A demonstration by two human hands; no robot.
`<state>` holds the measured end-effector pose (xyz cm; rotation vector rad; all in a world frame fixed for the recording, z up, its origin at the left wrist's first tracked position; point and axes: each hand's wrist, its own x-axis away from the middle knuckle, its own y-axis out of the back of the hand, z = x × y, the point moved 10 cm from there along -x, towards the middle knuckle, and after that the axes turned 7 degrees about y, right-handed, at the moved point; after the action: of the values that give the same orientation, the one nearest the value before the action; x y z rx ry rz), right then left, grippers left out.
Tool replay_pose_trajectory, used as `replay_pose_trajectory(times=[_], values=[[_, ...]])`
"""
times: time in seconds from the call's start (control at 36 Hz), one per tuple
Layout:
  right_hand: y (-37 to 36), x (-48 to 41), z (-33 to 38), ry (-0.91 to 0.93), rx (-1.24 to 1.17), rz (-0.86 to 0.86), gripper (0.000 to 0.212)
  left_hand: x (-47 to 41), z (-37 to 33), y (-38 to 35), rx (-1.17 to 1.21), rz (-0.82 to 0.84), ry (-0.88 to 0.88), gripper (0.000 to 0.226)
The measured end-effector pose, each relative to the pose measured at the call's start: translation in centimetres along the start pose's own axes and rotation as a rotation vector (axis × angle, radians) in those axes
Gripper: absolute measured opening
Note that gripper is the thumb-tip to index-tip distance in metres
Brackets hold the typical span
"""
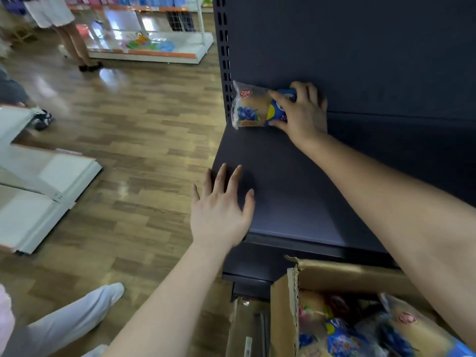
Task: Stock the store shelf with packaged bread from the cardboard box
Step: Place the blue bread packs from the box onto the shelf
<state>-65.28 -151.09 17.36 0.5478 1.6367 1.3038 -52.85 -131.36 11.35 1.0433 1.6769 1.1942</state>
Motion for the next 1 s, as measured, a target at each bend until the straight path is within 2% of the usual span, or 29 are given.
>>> replay_pose_trajectory(times=[0.11, 0.28, 0.47, 0.58, 0.72, 0.81, 0.92, 1.0], values=[[0.0, 0.0, 0.1, 0.008, 0.035, 0.034, 0.069, 0.0, 0.0, -0.1, 0.010, 0.021, 0.003, 0.070], [0.8, 1.1, 0.3, -0.004, 0.062, 0.065, 0.087, 0.1, -0.1, 0.4, 0.029, 0.020, 0.010, 0.072], [4.7, 4.6, -1.3, -0.051, 0.058, 0.015, 0.076, 0.1, 0.0, 0.5, 0.015, 0.041, 0.014, 0.077], [6.8, 7.6, -2.2, -0.101, 0.022, 0.043, 0.072, 0.1, -0.2, 0.8, 0.028, 0.052, 0.030, 0.068], [10.5, 11.2, -2.8, -0.058, 0.020, 0.035, 0.056, 1.0, -3.0, 4.5, 0.147, -0.034, 0.009, 0.063], [13.2, 13.9, -3.0, -0.008, -0.020, -0.018, 0.043, 2.3, -6.7, 7.4, 0.310, -0.071, -0.115, 0.054], [17.2, 19.2, -2.3, 0.114, -0.063, -0.235, 0.038, 5.7, -13.2, 8.3, 0.370, 0.106, -0.397, 0.036], [18.0, 23.0, -2.5, 0.175, 0.007, -0.240, 0.034, 9.2, -17.2, 7.8, 0.299, 0.186, -0.560, 0.026]])
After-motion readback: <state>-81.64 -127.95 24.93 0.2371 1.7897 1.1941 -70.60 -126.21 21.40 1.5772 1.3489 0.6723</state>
